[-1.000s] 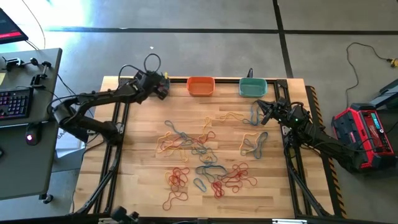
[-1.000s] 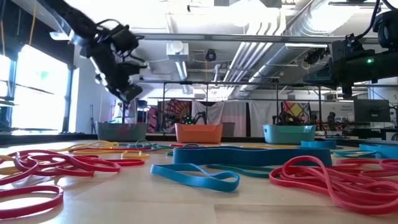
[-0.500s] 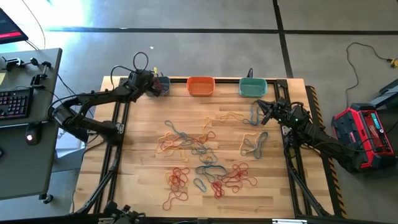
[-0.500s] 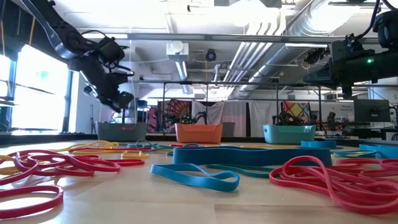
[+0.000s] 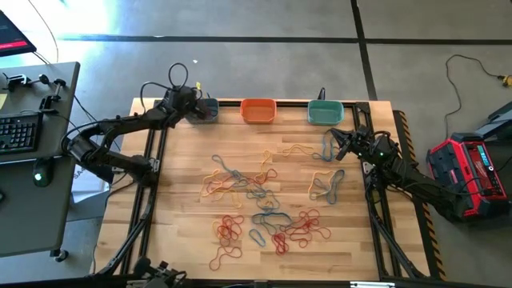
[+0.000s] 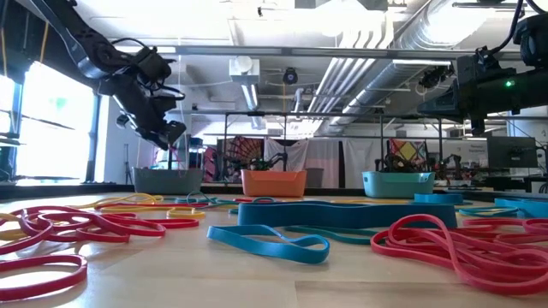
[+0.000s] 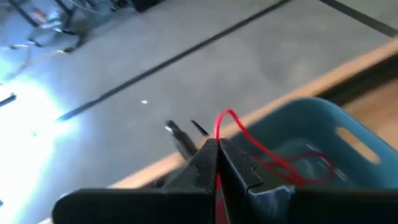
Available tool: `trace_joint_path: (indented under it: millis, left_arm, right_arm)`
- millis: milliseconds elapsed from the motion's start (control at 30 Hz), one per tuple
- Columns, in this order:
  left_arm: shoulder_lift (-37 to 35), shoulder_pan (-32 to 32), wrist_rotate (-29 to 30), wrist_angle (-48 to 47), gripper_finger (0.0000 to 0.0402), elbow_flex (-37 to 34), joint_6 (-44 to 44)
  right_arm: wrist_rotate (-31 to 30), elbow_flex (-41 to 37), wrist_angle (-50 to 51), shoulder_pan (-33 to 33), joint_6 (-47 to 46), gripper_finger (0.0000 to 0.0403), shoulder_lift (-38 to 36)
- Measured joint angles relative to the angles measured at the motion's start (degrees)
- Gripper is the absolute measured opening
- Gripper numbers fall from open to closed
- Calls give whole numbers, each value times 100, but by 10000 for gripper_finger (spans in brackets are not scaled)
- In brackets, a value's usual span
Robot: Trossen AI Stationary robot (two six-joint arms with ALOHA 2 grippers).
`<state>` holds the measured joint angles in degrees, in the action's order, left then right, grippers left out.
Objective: Sort rubber bands into baskets
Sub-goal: Put the red rubber band into the blue bin
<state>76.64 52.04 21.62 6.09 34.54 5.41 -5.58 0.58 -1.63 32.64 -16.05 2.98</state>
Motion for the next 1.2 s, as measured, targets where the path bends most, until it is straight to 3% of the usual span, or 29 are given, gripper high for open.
trace_joint_path:
  millis: [200,400,600,933,1067,1200]
  left_arm:
    - [97,-149,-584,-385,0,0,-89]
    - [634,-325,-1036,-339,0,2,-88]
    - [1006,-417,-1104,-23,25,2,-84]
    - [706,-412,-1244,446,104,2,-72]
    - [528,-423,-1591,650,116,1,-216]
    - [405,-536,-1926,1567,118,-354,-290]
  right_arm:
    - [0,-1,0,-1,0,0,0]
    - [-2,-2,0,0,0,0,0]
    - [-1,-1,0,-1,0,0,0]
    - [0,-2,0,-2,0,0,-2]
    - [-2,-2,0,-2,0,0,0]
    - [0,-2,0,-1,0,0,0]
